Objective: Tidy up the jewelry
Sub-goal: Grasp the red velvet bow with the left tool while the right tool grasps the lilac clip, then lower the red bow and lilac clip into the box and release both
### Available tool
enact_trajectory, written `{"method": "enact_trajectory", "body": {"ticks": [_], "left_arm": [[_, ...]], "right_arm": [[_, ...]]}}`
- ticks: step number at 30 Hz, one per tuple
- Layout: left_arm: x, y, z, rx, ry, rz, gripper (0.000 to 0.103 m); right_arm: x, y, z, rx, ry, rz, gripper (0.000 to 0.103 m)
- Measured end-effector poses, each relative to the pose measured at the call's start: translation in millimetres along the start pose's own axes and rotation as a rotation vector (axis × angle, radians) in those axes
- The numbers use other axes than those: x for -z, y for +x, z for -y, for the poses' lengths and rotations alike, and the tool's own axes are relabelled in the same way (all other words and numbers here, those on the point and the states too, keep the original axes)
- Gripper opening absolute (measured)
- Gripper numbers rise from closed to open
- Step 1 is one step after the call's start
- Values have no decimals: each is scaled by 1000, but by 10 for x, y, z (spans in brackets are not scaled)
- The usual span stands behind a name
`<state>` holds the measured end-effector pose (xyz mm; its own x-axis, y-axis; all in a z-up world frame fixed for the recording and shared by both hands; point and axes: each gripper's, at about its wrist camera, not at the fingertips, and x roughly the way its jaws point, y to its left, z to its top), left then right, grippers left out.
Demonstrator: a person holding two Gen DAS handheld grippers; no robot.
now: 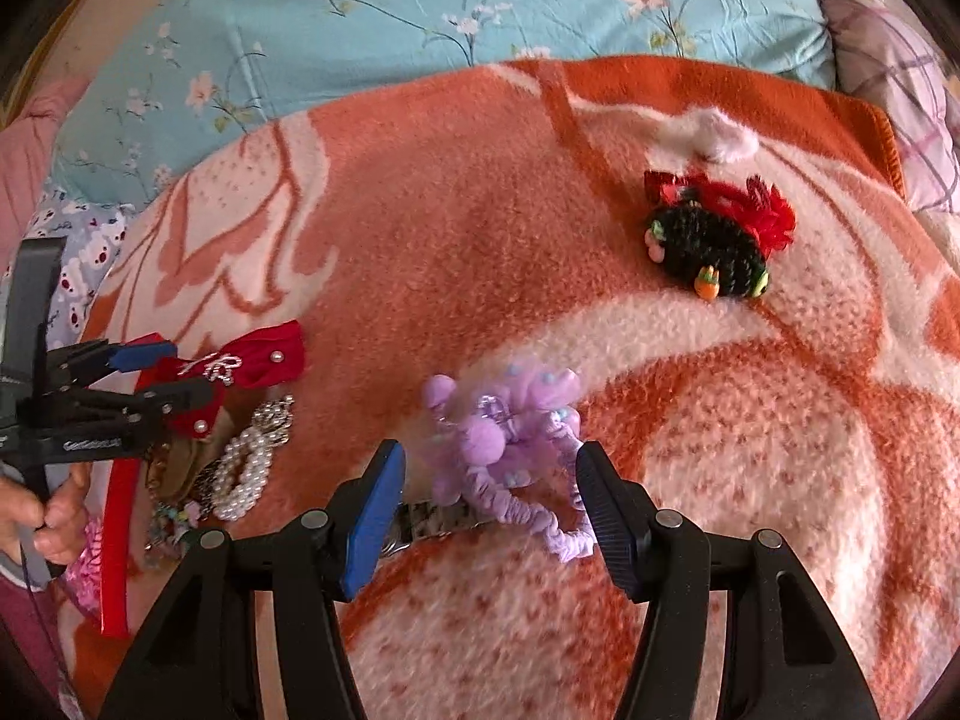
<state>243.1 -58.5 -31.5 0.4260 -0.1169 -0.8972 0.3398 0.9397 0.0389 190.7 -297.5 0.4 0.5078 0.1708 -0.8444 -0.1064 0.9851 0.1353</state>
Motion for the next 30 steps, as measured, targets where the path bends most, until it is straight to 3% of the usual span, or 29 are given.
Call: {"method": "enact_trajectory", "body": {"ticks": [1, 2, 5, 7, 8, 15, 19, 30], "left_arm": [[-13, 32, 1, 6, 6, -7, 66], [-16, 55, 3, 30, 8, -10, 46], [-5, 40, 10, 41, 18, 7, 38], [1, 2, 13, 46, 19, 21, 36], [10, -35, 9, 48, 14, 32, 35], [104, -437, -149, 79, -70, 121, 35], [188, -689, -268, 87, -123, 171, 35], [754, -1160, -795, 63, -296, 241, 35]], "right_arm": [[1, 21, -4, 8, -8, -4, 58], [2, 37, -4, 15, -12, -6, 51], [0, 53, 31, 11, -4, -7, 33], [-9, 24, 55, 0, 6, 8, 18], [-18, 12, 59, -4, 7, 14, 15], [-51, -191, 98, -70, 55, 95, 12], [-58, -209, 32, -104, 52, 80, 12], [-31, -326, -683, -198, -51, 75, 12]]}}
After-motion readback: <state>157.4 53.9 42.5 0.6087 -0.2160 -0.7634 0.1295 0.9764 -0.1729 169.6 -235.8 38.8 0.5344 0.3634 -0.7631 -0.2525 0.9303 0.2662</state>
